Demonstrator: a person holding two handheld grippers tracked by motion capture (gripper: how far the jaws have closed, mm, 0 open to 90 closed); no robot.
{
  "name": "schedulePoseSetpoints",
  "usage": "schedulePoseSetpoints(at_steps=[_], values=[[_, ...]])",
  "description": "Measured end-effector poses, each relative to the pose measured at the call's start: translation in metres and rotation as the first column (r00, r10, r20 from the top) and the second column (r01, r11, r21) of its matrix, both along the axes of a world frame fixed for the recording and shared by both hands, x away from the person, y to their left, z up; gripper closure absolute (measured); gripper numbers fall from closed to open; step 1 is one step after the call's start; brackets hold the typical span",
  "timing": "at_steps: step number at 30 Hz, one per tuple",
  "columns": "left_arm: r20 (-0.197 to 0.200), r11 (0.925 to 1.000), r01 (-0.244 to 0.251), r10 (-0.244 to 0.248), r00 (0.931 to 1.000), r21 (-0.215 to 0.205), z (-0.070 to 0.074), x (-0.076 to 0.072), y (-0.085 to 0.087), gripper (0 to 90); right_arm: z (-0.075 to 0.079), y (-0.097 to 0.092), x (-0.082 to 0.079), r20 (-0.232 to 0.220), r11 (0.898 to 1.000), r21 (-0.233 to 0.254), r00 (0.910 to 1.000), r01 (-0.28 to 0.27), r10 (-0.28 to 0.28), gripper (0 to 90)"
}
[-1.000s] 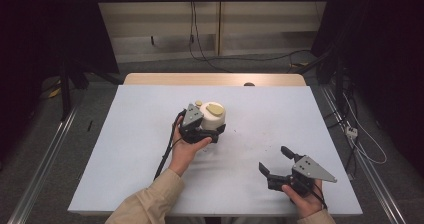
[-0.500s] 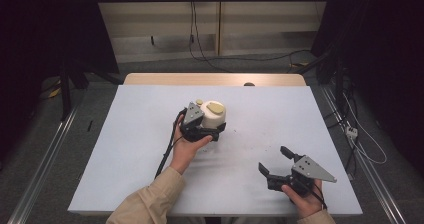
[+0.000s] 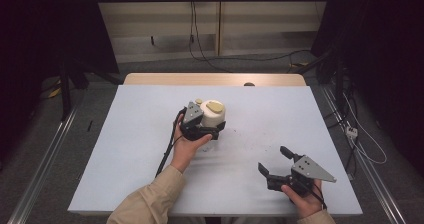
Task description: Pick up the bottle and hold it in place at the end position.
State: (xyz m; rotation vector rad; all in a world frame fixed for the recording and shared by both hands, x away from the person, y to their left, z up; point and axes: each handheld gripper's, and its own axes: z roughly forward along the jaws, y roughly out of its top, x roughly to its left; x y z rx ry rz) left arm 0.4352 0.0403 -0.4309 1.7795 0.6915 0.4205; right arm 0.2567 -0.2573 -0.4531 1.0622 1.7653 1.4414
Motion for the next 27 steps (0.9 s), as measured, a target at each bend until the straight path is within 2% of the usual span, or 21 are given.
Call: schedulePoseSetpoints(at_steps=[27], values=[[-0.020,0.9996,-0.023,0.023,0.9995,-0.013,-0.0082,0.0065,-0.0055,5.4,0.0003,-0.0006,0.0003,0.005,1.000,0.002,1.0000,0.001,-0.001,6.1]])
